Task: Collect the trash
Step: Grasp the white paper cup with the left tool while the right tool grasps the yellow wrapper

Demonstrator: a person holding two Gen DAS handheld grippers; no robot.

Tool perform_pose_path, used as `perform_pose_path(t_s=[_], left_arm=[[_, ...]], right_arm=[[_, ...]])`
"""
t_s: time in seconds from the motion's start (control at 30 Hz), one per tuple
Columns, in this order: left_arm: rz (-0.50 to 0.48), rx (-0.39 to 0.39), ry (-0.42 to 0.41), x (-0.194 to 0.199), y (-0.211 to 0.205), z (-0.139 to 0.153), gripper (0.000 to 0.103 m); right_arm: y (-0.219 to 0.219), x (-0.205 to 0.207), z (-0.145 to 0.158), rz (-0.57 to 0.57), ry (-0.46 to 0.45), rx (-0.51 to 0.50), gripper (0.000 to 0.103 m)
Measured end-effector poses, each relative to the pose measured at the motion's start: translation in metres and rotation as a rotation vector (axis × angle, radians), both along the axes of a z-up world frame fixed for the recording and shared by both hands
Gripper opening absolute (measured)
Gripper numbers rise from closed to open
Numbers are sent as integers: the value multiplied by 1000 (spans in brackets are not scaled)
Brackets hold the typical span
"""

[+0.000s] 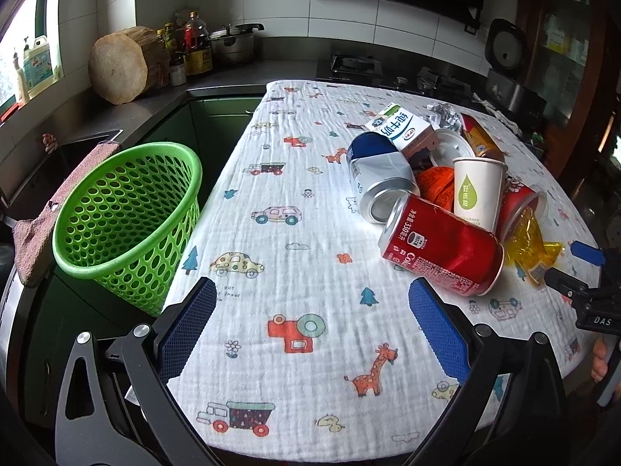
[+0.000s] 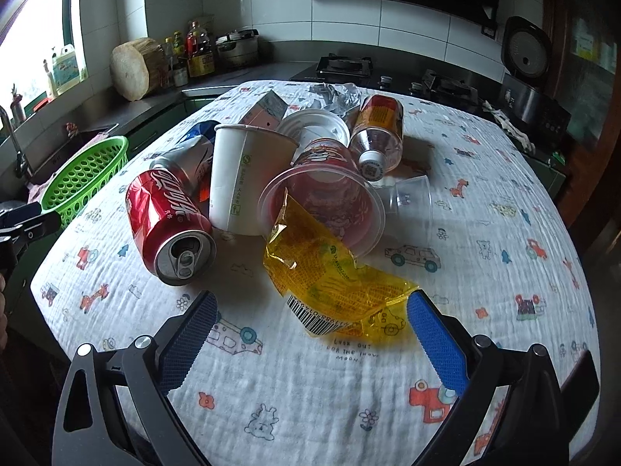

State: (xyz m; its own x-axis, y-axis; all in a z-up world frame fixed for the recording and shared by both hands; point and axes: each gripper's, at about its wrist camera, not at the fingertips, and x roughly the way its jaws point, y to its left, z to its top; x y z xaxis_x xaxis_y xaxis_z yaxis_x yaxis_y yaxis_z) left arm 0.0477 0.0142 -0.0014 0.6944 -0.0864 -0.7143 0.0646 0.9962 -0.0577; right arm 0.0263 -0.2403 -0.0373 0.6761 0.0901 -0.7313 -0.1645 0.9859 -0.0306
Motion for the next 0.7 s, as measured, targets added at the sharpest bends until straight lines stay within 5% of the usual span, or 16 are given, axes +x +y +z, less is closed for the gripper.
perform_pose_path(t_s=[0.27, 0.7], left_arm=[[-40, -14, -12, 14, -10, 9, 98], [-251, -62, -29, 49, -64, 21, 98]], right_arm=[[-1, 23, -12, 52, 42, -36, 95], [-4, 35, -24, 80, 90, -59, 63]])
